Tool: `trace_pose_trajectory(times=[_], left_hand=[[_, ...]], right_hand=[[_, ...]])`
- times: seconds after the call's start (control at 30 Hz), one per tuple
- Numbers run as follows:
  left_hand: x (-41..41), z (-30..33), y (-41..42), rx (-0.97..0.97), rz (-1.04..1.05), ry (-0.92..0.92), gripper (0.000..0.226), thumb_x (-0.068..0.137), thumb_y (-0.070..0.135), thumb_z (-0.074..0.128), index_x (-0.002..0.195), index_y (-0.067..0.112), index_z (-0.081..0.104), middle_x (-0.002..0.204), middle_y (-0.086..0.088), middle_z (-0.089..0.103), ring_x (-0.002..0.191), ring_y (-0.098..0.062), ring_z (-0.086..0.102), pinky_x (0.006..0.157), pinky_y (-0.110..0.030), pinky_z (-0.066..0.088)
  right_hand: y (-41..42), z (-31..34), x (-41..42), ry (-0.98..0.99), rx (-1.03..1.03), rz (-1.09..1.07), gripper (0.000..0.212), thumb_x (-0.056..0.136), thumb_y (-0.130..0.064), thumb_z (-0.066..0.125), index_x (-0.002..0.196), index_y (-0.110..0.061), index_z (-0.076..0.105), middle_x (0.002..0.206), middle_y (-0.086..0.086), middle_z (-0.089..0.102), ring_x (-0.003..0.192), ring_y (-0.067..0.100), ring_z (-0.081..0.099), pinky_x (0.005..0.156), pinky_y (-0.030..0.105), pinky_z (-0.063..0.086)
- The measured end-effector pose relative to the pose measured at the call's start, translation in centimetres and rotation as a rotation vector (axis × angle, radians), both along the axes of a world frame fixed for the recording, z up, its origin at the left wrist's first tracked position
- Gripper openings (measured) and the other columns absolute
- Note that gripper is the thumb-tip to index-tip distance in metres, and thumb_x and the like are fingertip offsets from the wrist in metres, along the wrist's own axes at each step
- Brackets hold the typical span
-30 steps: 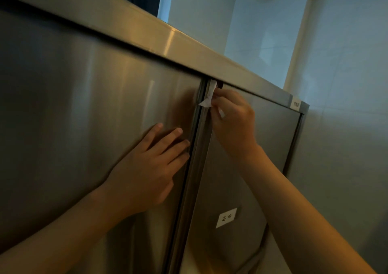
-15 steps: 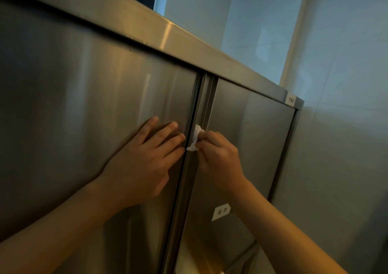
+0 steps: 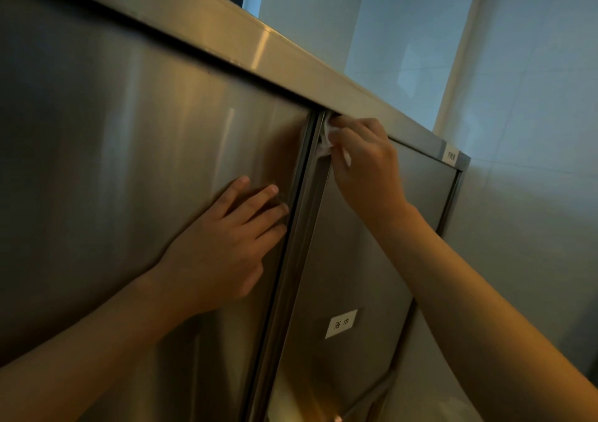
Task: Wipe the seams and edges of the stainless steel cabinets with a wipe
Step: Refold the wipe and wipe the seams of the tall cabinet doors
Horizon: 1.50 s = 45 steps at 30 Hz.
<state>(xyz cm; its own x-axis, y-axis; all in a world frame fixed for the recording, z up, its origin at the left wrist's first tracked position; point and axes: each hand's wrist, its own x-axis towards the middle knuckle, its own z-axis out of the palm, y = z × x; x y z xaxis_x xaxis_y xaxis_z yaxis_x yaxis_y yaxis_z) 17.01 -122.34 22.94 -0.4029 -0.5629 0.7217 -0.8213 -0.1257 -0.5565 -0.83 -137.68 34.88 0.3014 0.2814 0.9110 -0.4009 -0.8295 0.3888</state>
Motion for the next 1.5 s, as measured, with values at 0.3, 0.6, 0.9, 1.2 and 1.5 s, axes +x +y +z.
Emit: trace_pose_trajectory(times=[0.3, 0.6, 0.9, 1.2, 1.5], left_hand=[[-0.1, -0.2, -0.1, -0.026, -0.011, -0.001, 0.059, 0.083, 0.035, 0.070, 0.138, 0.016, 0.064, 0.154, -0.013, 0.052, 0.151, -0.036, 0.035, 0.124, -0.063, 0.017], [-0.1, -0.2, 0.1, -0.012, -0.013, -0.005, 0.055, 0.087, 0.034, 0.066, 0.139, 0.016, 0.063, 0.156, -0.013, 0.050, 0.152, -0.036, 0.033, 0.124, -0.064, 0.017], [-0.1, 0.0, 0.4, 0.022, -0.001, -0.019, 0.048, 0.086, 0.033, 0.066, 0.132, 0.018, 0.068, 0.154, -0.012, 0.052, 0.152, -0.037, 0.033, 0.123, -0.064, 0.019], [0.1, -0.8, 0.1, 0.007, -0.079, 0.030, 0.031, 0.085, 0.031, 0.067, 0.112, 0.018, 0.077, 0.147, -0.011, 0.060, 0.149, -0.035, 0.040, 0.123, -0.063, 0.021], [0.1, -2.3, 0.0, -0.026, -0.151, 0.076, 0.029, 0.092, 0.028, 0.051, 0.098, 0.016, 0.077, 0.142, -0.013, 0.063, 0.146, -0.033, 0.043, 0.125, -0.059, 0.020]], right_hand=[[-0.5, -6.7, 0.1, 0.020, 0.047, -0.015, 0.007, 0.096, -0.003, 0.068, 0.090, -0.001, 0.070, 0.119, 0.009, 0.072, 0.081, 0.027, 0.049, 0.076, 0.028, 0.042], [-0.9, -16.4, -1.5, 0.279, 0.147, 0.023, 0.005, 0.095, -0.006, 0.070, 0.094, -0.001, 0.070, 0.129, 0.012, 0.069, 0.087, 0.028, 0.055, 0.082, 0.029, 0.045], [0.8, -14.2, -2.6, 0.318, 0.287, 0.068, 0.009, 0.086, -0.002, 0.076, 0.094, -0.005, 0.075, 0.117, 0.009, 0.074, 0.098, 0.025, 0.065, 0.077, 0.039, 0.058], [2.8, -4.2, -0.7, -0.084, 0.388, 0.217, 0.008, 0.082, -0.006, 0.079, 0.090, -0.006, 0.076, 0.112, 0.004, 0.075, 0.098, 0.017, 0.072, 0.080, 0.040, 0.060], [2.4, -7.6, 2.4, -0.191, 0.541, 0.264, 0.020, 0.082, -0.013, 0.080, 0.067, -0.010, 0.066, 0.071, 0.001, 0.061, 0.064, 0.016, 0.061, 0.060, 0.043, 0.051]])
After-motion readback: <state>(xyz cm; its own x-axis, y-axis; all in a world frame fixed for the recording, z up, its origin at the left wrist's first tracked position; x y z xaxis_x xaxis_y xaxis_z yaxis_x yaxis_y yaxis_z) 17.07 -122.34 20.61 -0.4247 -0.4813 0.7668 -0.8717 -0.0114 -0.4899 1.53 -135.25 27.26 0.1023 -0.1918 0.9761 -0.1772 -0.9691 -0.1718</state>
